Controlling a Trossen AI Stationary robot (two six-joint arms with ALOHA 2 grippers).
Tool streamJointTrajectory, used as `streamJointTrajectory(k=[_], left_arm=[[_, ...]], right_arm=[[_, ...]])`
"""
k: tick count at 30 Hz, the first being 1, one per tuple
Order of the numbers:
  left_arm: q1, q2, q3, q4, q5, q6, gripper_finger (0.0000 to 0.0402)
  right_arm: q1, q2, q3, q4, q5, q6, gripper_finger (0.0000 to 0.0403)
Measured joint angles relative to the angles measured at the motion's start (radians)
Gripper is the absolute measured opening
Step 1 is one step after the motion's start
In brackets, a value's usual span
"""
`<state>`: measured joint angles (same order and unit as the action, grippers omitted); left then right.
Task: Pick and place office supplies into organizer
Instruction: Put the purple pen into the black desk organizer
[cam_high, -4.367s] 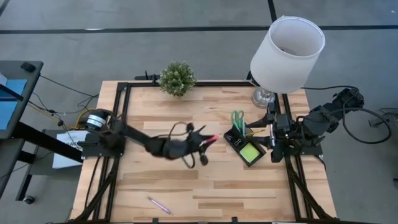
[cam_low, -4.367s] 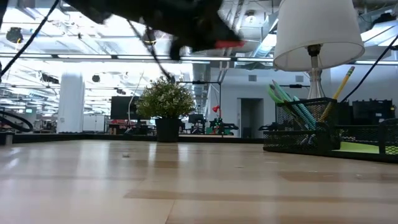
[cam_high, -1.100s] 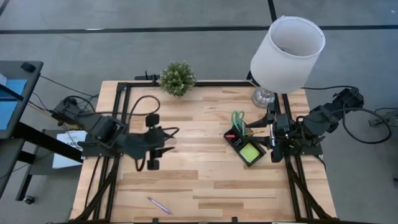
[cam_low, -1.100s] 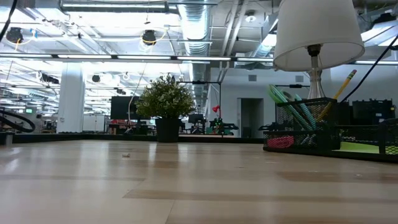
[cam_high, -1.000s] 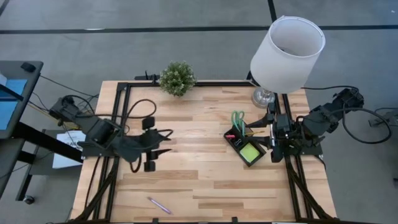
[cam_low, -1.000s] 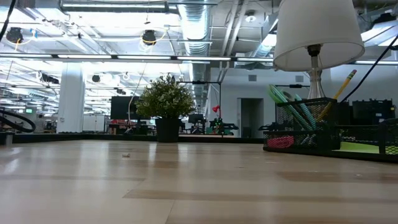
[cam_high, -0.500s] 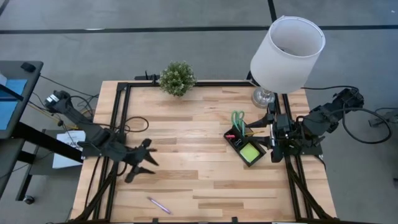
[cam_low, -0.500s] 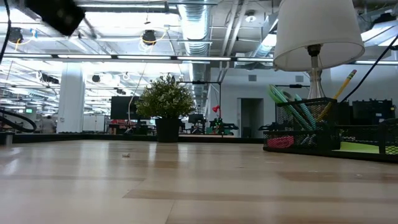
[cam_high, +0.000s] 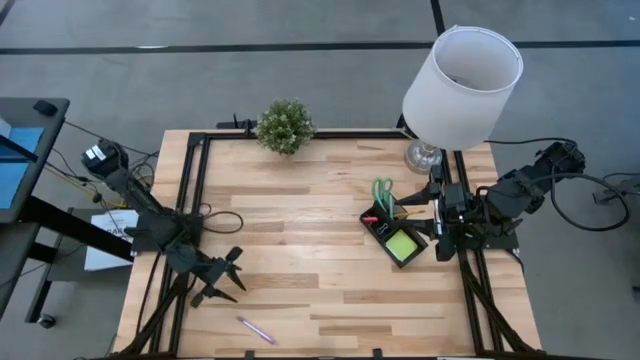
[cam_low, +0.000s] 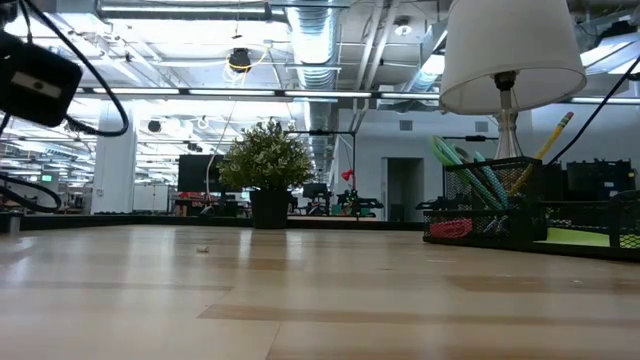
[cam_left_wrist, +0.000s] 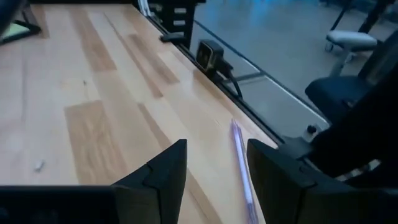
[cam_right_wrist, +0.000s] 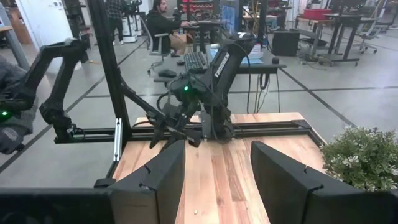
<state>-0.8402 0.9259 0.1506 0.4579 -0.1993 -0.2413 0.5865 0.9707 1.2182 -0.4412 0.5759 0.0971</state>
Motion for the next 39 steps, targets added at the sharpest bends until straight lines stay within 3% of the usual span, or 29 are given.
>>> streamJointTrajectory(k=[6,14,21,33,39], left_arm=[[-0.047,0.234,-0.004,0.302,-0.071,0.082,0.0159],[-0.049,0.611,0.001,0.706,-0.078,0.075,0.0159],[-0.051,0.878,0.103,0.829,-0.021,0.125,0.0159],[-0.062,0.942,0.181,0.809,0.011,0.143,0.0159],[-0.093,0.942,0.180,0.780,-0.074,0.121,0.0159]], right_arm=[[0.000,0.000,0.000,0.000,0.000,0.000,0.0175],[0.000,0.000,0.000,0.000,0.000,0.000,0.0175],[0.000,0.000,0.000,0.000,0.000,0.000,0.0175],[0.000,0.000,0.000,0.000,0.000,0.000,0.0175],[0.000,0.000,0.000,0.000,0.000,0.000,0.0175]])
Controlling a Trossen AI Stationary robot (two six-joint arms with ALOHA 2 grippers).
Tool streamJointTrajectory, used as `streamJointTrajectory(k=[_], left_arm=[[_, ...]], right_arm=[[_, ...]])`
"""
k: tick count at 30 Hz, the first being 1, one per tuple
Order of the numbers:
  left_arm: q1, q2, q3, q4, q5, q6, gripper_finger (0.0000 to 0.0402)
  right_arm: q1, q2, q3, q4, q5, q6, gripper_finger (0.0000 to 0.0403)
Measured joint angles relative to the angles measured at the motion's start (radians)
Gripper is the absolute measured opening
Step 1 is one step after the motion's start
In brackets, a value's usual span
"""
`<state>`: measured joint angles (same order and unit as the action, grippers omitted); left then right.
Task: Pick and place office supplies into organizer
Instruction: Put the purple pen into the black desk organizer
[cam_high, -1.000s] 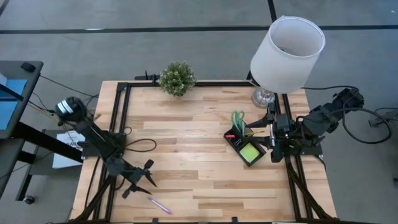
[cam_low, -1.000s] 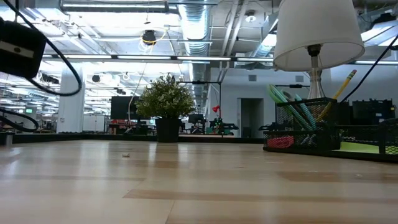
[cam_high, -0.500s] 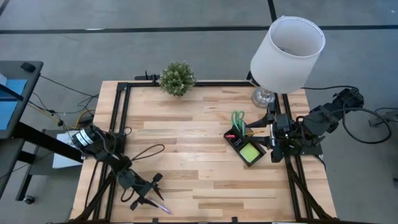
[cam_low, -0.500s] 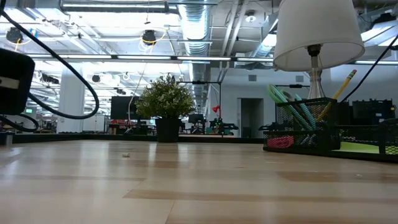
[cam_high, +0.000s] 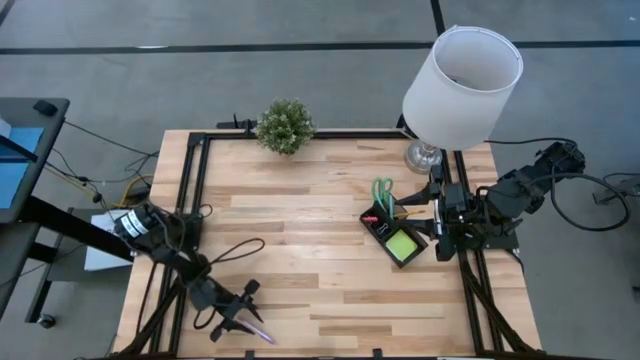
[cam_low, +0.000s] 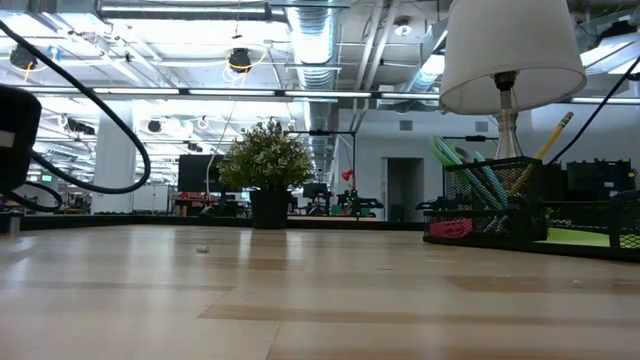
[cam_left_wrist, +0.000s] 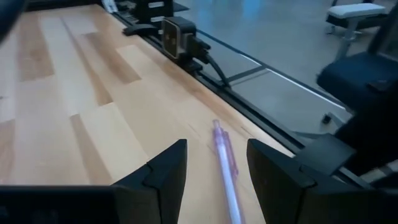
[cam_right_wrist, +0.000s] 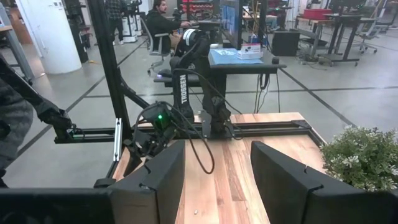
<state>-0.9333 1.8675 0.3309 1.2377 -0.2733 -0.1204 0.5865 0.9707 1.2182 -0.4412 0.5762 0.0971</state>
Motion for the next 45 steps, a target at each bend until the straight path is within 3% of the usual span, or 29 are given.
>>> streamJointTrajectory(k=[4,16,29,35,45], left_arm=[[-0.022,0.000,0.000,0.000,-0.060,-0.031,0.0159],[-0.049,0.004,0.001,-0.027,-0.102,-0.048,0.0159],[-0.055,0.196,0.063,0.135,-0.112,-0.057,0.0159],[-0.060,0.197,0.071,0.059,-0.073,-0.082,0.0159],[-0.056,0.192,0.090,-0.057,-0.112,-0.100,0.0151]], right_arm=[[0.000,0.000,0.000,0.000,0.000,0.000,0.0175],[0.000,0.000,0.000,0.000,0.000,0.000,0.0175],[0.000,0.000,0.000,0.000,0.000,0.000,0.0175],[0.000,0.000,0.000,0.000,0.000,0.000,0.0175],[0.000,0.000,0.000,0.000,0.000,0.000,0.0175]])
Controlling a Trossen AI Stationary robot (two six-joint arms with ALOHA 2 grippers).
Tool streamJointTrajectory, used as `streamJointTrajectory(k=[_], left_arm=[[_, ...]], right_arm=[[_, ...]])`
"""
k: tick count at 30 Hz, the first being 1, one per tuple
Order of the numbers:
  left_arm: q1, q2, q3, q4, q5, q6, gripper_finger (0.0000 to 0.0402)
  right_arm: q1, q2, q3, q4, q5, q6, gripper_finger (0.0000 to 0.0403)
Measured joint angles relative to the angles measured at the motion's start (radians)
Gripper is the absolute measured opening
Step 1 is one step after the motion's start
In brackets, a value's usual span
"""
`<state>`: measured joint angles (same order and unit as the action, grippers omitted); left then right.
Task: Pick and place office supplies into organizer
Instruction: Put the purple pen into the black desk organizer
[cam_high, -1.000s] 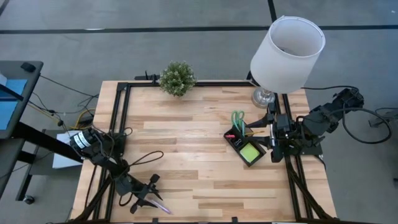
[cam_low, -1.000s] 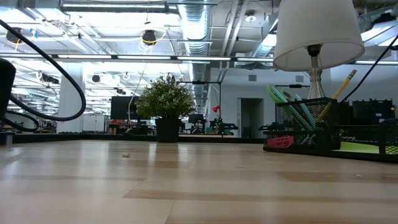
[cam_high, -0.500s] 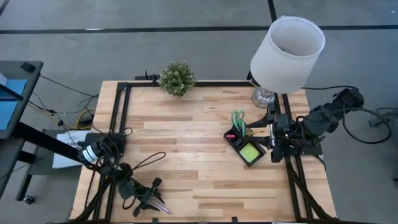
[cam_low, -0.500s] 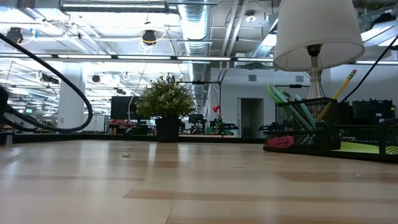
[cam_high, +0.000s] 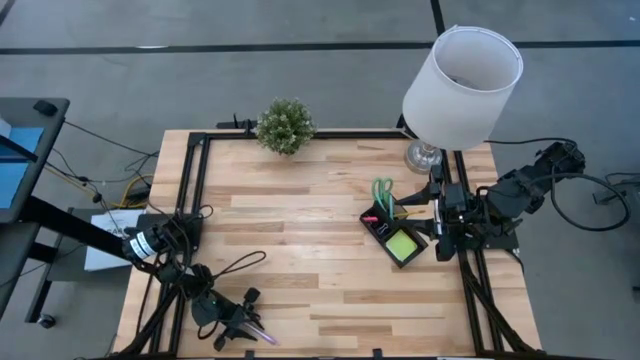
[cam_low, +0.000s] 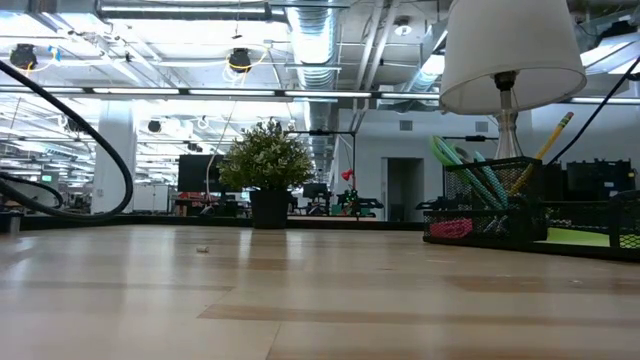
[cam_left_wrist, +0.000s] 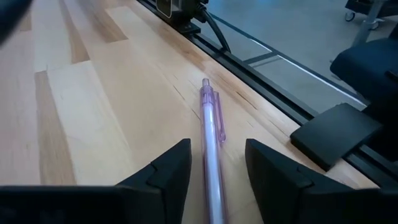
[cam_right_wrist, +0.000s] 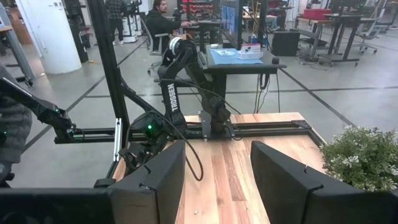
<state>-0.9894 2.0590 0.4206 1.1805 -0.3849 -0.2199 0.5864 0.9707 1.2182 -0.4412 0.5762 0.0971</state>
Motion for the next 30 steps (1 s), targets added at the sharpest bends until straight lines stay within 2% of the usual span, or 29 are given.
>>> streamJointTrajectory(k=[7,13,20,25,30], left_arm=[[0.001,0.002,-0.001,-0.008,-0.035,0.011,0.0098],[0.003,0.003,-0.002,-0.009,-0.055,0.023,0.0023],[0.019,-0.009,-0.002,0.023,-0.056,0.084,0.0021],[0.100,-0.139,-0.006,0.039,-0.101,0.171,0.0021],[0.284,-0.361,0.013,-0.080,-0.011,0.311,0.0021]], right_arm=[[0.000,0.000,0.000,0.000,0.000,0.000,0.0175],[0.000,0.000,0.000,0.000,0.000,0.000,0.0175],[0.000,0.000,0.000,0.000,0.000,0.000,0.0175],[0.000,0.000,0.000,0.000,0.000,0.000,0.0175],[0.000,0.000,0.000,0.000,0.000,0.000,0.0175]])
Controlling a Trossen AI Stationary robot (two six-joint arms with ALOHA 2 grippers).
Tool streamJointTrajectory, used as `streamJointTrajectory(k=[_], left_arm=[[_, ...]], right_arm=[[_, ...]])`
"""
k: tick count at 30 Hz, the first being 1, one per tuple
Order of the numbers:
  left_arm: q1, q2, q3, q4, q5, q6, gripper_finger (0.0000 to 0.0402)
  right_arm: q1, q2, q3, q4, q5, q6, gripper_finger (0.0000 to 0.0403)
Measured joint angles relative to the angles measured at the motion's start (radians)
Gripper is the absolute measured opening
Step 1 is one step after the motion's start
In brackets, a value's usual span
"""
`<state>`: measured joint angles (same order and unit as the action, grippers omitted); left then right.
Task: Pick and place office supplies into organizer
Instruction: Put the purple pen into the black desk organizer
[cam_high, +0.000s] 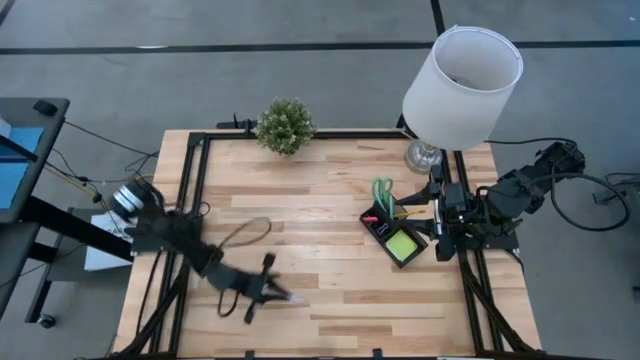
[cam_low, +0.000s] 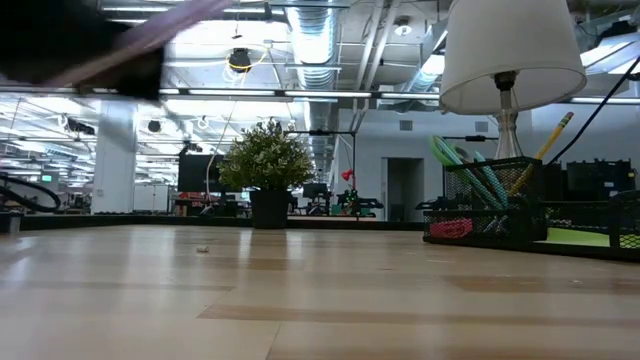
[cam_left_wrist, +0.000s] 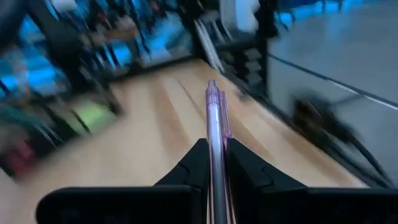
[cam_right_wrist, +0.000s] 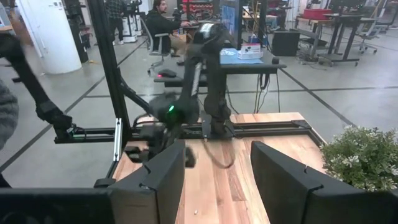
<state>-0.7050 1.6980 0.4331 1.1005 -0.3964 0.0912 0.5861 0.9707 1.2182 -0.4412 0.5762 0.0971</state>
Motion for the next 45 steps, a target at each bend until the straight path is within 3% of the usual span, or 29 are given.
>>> streamJointTrajectory(k=[4,7,10,14,20,24,28,32,37,45], left_arm=[[0.175,-0.174,0.131,-0.252,0.171,0.130,0.0021],[0.288,-0.221,0.311,-0.518,0.257,0.236,0.0021],[0.376,-0.207,0.517,-0.845,0.268,0.357,0.0021],[0.462,-0.107,0.746,-1.092,0.280,0.563,0.0021],[0.573,0.109,1.047,-1.295,0.303,0.832,0.0021],[0.640,0.280,1.248,-1.382,0.225,1.024,0.0021],[0.708,0.434,1.443,-1.463,0.150,1.123,0.0021],[0.761,0.533,1.606,-1.591,0.141,1.155,0.0021],[0.778,0.583,1.664,-1.639,0.063,1.364,0.0021],[0.762,0.581,1.664,-1.637,0.074,1.349,0.0021]], right_arm=[[0.000,0.000,0.000,0.000,0.000,0.000,0.0175],[0.000,0.000,0.000,0.000,0.000,0.000,0.0175],[0.000,0.000,0.000,0.000,0.000,0.000,0.0175],[0.000,0.000,0.000,0.001,0.000,0.000,0.0175],[0.000,0.000,0.000,0.000,0.000,0.000,0.0175],[0.000,0.000,0.000,0.000,0.000,0.000,0.0175],[0.000,0.000,0.000,0.000,0.000,0.000,0.0175],[0.000,0.000,0.000,0.000,0.000,0.000,0.0175],[0.000,0.000,0.000,0.000,0.000,0.000,0.0175],[0.000,0.000,0.000,0.000,0.000,0.000,0.0175]])
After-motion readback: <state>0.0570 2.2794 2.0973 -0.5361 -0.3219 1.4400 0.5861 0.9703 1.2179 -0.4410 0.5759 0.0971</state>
